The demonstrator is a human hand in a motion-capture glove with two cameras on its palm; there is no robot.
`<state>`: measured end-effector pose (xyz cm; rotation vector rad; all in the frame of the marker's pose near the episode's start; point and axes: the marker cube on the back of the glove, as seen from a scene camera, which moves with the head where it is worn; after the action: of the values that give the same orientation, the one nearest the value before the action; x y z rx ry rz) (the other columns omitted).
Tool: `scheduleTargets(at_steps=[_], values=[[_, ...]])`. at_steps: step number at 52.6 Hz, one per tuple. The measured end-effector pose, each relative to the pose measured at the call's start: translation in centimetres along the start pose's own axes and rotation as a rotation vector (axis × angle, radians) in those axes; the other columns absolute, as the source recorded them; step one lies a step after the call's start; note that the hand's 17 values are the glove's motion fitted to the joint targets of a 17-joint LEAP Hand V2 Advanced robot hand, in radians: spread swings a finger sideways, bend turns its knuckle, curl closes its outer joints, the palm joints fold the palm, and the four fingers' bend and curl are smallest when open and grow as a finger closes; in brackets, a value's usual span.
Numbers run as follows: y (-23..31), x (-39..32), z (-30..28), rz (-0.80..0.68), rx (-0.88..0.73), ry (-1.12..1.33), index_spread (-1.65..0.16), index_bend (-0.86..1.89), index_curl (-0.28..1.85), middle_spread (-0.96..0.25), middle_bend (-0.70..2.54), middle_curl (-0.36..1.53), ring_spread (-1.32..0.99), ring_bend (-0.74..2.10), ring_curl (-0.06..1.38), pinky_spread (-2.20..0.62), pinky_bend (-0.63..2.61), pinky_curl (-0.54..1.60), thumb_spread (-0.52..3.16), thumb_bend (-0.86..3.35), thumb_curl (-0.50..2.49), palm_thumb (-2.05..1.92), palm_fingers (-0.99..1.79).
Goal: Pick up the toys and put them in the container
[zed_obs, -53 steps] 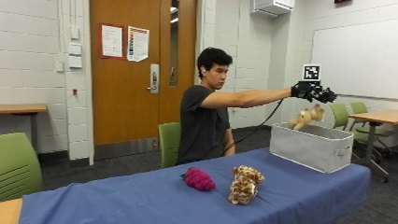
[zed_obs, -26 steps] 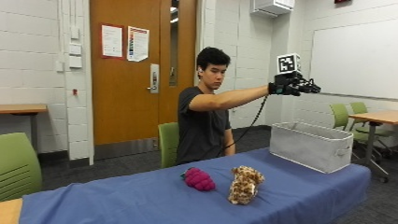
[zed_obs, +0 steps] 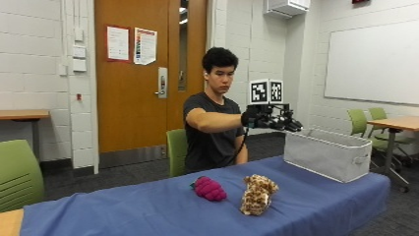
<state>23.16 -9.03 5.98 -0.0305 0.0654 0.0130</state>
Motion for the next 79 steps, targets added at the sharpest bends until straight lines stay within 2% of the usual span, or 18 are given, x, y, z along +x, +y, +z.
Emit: scheduleTargets(at_steps=[13, 30, 36, 44, 49, 55, 59, 65, 69, 71, 75, 78, 79], values=[[-0.6, 6.0, 9.4, 0.08, -0.109, -0.036, -0.33, 0.21, 0.5, -0.16, 0.27, 0.46, -0.35, 0.43, 0.27, -0.14, 0.69, 0.29, 1.01, -0.1, 0.19, -0.14, -0.01], [0.0, 8.7, 18.4, 0.127, -0.228, -0.065, -0.35, 0.24, 0.51, -0.17, 0.17, 0.43, -0.33, 0.23, 0.24, -0.05, 0.63, 0.3, 0.95, -0.11, 0.15, -0.16, -0.05], [0.8, 8.8, 20.8, 0.13, -0.298, -0.074, -0.36, 0.28, 0.52, -0.15, 0.05, 0.36, -0.25, 0.09, 0.2, -0.02, 0.76, 0.34, 0.91, -0.12, 0.15, -0.17, -0.17], [1.6, 8.9, 21.7, 0.14, -0.324, -0.104, -0.37, 0.29, 0.52, -0.11, 0.04, 0.28, -0.16, 0.07, 0.15, 0.02, 0.98, 0.4, 0.85, -0.12, 0.15, -0.16, -0.24], [2.3, 8.7, 21.7, 0.132, -0.345, -0.1, -0.39, 0.46, 0.56, -0.08, 0.01, 0.22, -0.11, 0.1, 0.13, 0.02, 1.05, 0.42, 0.83, -0.1, 0.17, -0.13, -0.16], [3.2, 8.4, 21.6, 0.108, -0.375, -0.071, -0.39, 0.77, 0.64, -0.05, 0.06, 0.17, -0.08, 0.19, 0.14, 0.0, 0.99, 0.4, 0.81, -0.08, 0.18, -0.09, -0.02], [3.8, 8.1, 21.4, 0.098, -0.39, -0.049, -0.38, 0.83, 0.65, -0.05, 0.06, 0.15, -0.08, 0.18, 0.15, 0.0, 1.02, 0.41, 0.8, -0.09, 0.19, -0.11, -0.07], [4.3, 7.3, 21.0, 0.108, -0.339, -0.035, -0.36, 0.9, 0.69, -0.04, 0.14, 0.16, -0.06, 0.24, 0.18, -0.02, 0.95, 0.38, 0.86, -0.01, 0.23, 0.02, 0.0], [4.5, 6.7, 20.6, 0.13, -0.275, 0.008, -0.35, 0.89, 0.68, -0.09, 0.22, 0.19, -0.12, 0.44, 0.21, -0.07, 0.83, 0.33, 1.02, 0.1, 0.27, 0.21, 0.27], [4.5, 6.5, 20.4, 0.138, -0.243, 0.037, -0.35, 0.83, 0.65, -0.14, 0.33, 0.22, -0.21, 0.59, 0.24, -0.12, 0.77, 0.3, 1.06, 0.18, 0.31, 0.34, 0.5], [4.4, 6.2, 20.2, 0.151, -0.179, 0.056, -0.34, 0.65, 0.64, -0.23, 0.5, 0.28, -0.32, 0.76, 0.3, -0.22, 0.82, 0.3, 1.08, 0.24, 0.36, 0.46, 0.76], [4.4, 6.0, 20.2, 0.16, -0.162, 0.04, -0.33, 0.58, 0.65, -0.27, 0.57, 0.32, -0.36, 0.81, 0.33, -0.27, 0.84, 0.32, 1.06, 0.24, 0.4, 0.5, 0.79], [4.4, 5.9, 20.2, 0.163, -0.163, 0.029, -0.33, 0.54, 0.66, -0.28, 0.68, 0.36, -0.38, 0.86, 0.36, -0.3, 0.85, 0.33, 1.01, 0.27, 0.42, 0.55, 0.95]])
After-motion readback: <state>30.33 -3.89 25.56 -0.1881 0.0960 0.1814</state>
